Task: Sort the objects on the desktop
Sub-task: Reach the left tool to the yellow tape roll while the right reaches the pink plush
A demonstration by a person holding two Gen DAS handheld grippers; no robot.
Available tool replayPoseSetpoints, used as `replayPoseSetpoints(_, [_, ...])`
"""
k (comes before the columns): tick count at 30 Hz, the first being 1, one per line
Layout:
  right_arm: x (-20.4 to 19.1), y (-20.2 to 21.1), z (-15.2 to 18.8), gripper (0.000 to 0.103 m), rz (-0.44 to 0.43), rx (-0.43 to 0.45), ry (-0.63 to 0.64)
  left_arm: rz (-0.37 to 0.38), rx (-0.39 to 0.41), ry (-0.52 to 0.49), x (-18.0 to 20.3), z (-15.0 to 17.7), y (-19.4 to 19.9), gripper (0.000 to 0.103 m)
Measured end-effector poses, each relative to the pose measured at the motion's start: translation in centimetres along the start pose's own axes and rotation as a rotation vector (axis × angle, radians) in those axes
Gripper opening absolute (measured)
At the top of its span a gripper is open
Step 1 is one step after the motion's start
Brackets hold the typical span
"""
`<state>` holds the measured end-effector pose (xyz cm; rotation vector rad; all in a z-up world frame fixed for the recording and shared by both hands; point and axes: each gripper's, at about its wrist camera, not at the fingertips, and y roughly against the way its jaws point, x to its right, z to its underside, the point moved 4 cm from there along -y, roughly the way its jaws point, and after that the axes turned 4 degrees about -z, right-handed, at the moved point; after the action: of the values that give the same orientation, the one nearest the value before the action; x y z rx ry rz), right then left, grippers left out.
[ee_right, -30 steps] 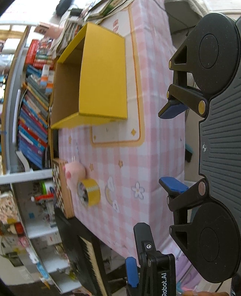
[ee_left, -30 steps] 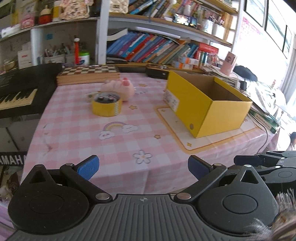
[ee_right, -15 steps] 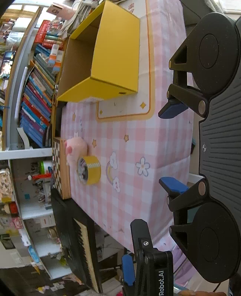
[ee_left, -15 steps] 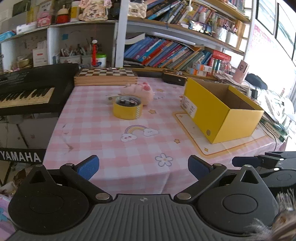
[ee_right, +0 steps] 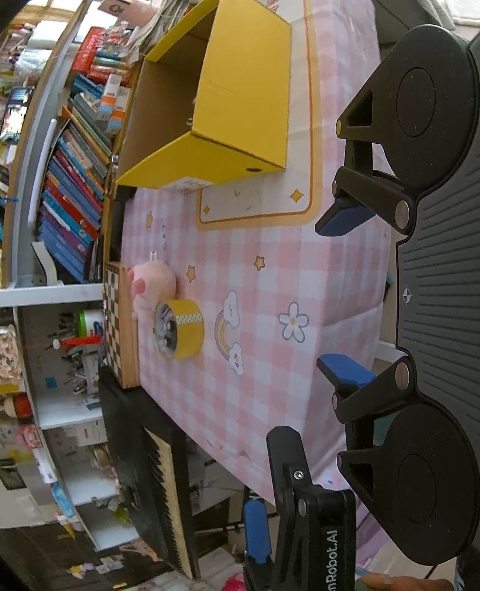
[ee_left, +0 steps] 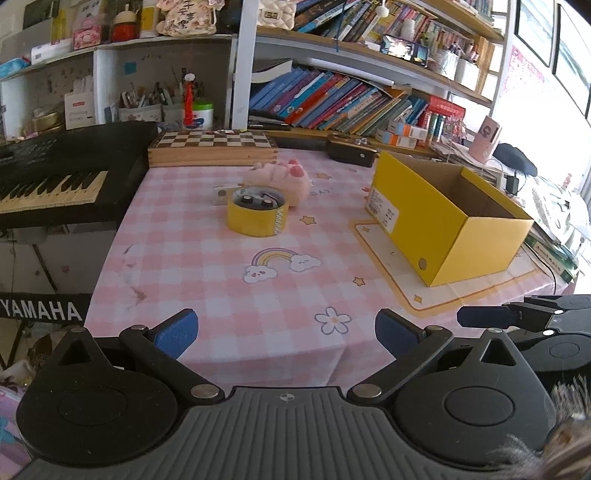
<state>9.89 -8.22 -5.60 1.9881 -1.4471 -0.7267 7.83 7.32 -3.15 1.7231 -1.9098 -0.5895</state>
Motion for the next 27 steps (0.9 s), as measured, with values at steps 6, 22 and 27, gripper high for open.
replayPoseSetpoints(6, [0.6,-1.5,-1.2,0.073,-0.012,-0.009,0.013,-0.021,-0.006,0.019,-0.3,-0.8,-1.4,0.103])
replayPoseSetpoints(22, [3.7,-6.7,-7.4,0.088,-0.047,0.004,0.046,-0.113,-0.016,0.103,-1.3,-5.0,-6.9,0.103])
replayPoseSetpoints(27, [4.8,-8.7,-9.0,0.088,-0.065,-0.016,0.042,-0.143,-0.028,0.116,-1.5,-6.1,-8.9,0.103])
